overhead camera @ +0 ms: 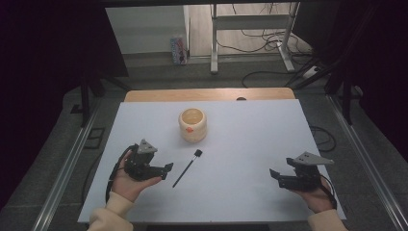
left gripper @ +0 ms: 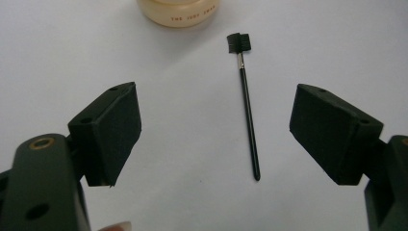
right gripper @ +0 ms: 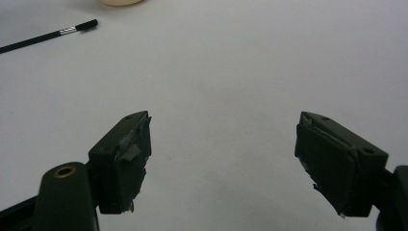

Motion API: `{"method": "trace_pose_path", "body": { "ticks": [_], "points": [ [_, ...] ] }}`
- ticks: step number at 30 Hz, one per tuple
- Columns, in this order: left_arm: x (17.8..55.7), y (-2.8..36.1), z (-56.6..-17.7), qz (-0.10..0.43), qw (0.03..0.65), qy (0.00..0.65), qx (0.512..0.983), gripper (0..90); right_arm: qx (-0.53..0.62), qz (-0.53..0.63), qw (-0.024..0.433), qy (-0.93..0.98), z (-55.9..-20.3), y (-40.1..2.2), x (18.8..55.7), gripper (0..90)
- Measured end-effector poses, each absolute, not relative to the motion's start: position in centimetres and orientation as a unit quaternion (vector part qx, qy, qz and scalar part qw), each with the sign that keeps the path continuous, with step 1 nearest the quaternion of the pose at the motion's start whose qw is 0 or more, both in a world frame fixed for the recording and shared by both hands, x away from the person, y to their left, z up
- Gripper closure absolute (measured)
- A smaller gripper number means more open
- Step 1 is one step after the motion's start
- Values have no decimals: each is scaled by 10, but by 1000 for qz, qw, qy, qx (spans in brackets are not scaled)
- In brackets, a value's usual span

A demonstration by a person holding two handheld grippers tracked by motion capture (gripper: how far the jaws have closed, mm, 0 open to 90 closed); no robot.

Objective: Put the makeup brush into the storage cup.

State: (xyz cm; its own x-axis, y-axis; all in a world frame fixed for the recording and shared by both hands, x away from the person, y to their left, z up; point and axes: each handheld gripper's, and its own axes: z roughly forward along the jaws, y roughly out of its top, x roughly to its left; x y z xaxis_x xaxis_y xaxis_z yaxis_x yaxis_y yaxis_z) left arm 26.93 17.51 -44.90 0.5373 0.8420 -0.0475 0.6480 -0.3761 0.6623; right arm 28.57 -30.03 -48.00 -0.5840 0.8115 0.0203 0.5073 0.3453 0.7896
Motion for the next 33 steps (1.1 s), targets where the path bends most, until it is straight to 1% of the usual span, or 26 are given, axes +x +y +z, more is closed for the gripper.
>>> {"method": "trace_pose_path", "body": {
  "ticks": [16, 33],
  "points": [
    [284, 153, -455, 139, 307, 451, 826, 194, 412, 394, 193, 799, -481, -302, 286, 200],
    [304, 131, -466, 114, 268, 448, 845, 220, 404, 394, 192, 803, -482, -301, 286, 199]
  ]
}}
